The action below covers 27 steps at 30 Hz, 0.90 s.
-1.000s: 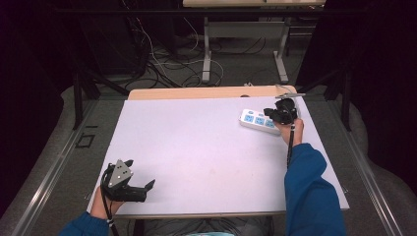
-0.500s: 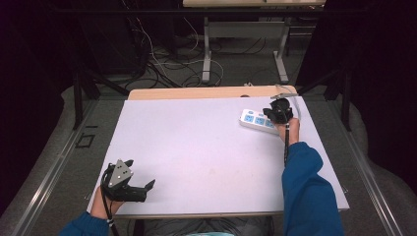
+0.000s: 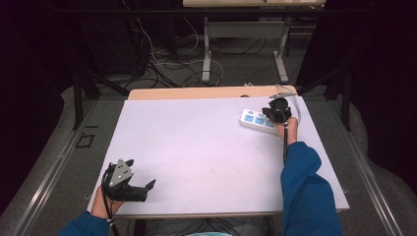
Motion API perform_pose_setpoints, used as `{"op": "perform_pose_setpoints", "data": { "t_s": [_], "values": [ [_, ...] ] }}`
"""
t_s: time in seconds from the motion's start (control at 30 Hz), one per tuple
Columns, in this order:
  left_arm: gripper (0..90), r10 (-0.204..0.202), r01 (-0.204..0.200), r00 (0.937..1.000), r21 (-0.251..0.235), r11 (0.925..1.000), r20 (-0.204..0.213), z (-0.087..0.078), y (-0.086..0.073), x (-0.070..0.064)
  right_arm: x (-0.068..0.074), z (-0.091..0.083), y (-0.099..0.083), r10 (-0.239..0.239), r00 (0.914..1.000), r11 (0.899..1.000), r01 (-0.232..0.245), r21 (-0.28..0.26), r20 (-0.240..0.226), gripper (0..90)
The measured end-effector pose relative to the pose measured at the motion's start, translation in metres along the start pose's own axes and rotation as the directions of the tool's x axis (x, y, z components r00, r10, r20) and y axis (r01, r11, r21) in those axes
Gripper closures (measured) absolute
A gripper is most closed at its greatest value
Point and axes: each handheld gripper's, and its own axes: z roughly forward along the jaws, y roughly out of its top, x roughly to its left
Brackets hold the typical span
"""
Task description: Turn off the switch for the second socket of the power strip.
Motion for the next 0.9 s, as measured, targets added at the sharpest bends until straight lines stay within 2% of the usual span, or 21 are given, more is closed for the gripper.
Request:
{"op": "perform_pose_setpoints", "data": {
  "t_s": [0.13,0.17,0.23,0.5,0.9],
  "values": [
    [0.3,-0.007,0.007,1.0000,-0.001,1.0000,0.003,0.0000,-0.0001,-0.0002,0.0027,0.0069,0.0003,-0.012,0.9998,1.000,0.012,0.018,0.013,90.0],
    [0.3,0.005,-0.005,1.0000,0.000,1.0000,-0.003,-0.0002,0.0002,0.0004,0.0035,0.0072,0.0003,-0.009,0.9999,1.000,0.009,0.023,0.014,90.0],
    [0.3,-0.007,0.007,1.0000,-0.003,1.0000,0.002,0.0001,-0.0001,-0.0007,0.0037,0.0079,0.0002,-0.013,0.9999,1.000,0.013,0.025,0.009,90.0],
    [0.3,0.007,-0.007,1.0000,0.002,1.0000,-0.006,0.0003,0.0006,0.0003,0.0031,0.0105,-0.0013,-0.018,0.9997,0.999,0.018,0.030,0.017,90.0],
    [0.3,0.003,-0.003,1.0000,0.002,1.0000,-0.002,0.0021,0.0007,-0.0001,0.0023,0.0132,-0.0030,-0.019,0.9997,0.999,0.019,0.034,0.014,90.0]
  ]
}}
